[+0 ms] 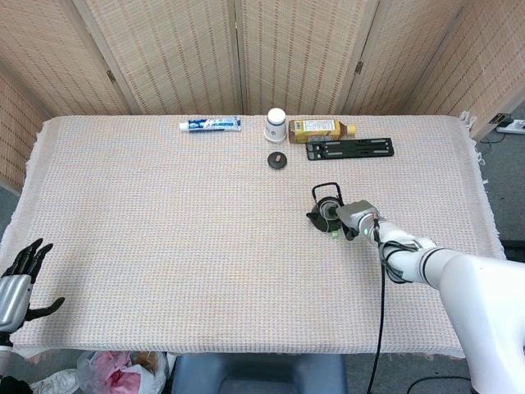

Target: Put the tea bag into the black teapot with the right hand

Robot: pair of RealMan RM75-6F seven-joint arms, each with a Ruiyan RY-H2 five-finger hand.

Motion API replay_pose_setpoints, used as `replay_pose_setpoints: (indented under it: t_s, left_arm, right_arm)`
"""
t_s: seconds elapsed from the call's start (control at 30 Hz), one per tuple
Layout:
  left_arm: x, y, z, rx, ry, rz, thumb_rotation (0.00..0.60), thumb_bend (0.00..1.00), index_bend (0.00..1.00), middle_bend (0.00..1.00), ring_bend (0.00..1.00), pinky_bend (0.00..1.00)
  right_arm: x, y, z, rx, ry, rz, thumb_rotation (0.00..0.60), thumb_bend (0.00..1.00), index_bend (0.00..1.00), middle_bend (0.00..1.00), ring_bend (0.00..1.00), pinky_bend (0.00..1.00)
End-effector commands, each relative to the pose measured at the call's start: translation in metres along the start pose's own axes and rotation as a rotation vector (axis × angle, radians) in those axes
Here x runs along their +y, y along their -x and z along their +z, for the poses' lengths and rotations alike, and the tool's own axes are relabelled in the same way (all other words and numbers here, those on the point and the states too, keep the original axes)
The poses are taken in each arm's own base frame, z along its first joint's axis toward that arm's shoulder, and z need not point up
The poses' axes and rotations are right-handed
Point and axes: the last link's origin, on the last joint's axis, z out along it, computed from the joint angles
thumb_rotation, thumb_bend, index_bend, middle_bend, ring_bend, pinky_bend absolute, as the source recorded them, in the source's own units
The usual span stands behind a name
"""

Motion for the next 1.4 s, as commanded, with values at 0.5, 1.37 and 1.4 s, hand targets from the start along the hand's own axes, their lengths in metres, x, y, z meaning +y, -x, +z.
replay_pose_setpoints:
  t_s: [0.5,1.37,1.4]
  left_arm:
    - [0.002,0.002,0.000,0.000,0.004,0.012,0.600,0.24,0.00,0.00,0.01,0.29]
    - [-0.002,0.000,0.003,-0.009,-0.010,-0.002,0.600,0.24,0.00,0.00,0.01,0.29]
    - [-0.002,0.000,0.003,-0.010,-0.009,-0.002,0.600,0.24,0.00,0.00,0.01,0.29]
  right_arm:
    - [0.009,-0.009,-0.052,0.084,-0.042,0.053,0.600,1.00,0.00,1.00,0.91,0.83]
    - [0.006,-0.003,-0.011,0.075,-0.028,0.021,0.600,1.00,0.01,1.00,0.91,0.83]
    - [0.006,-0.002,-0.010,0.073,-0.027,0.019,0.600,1.00,0.01,1.00,0.91,0.83]
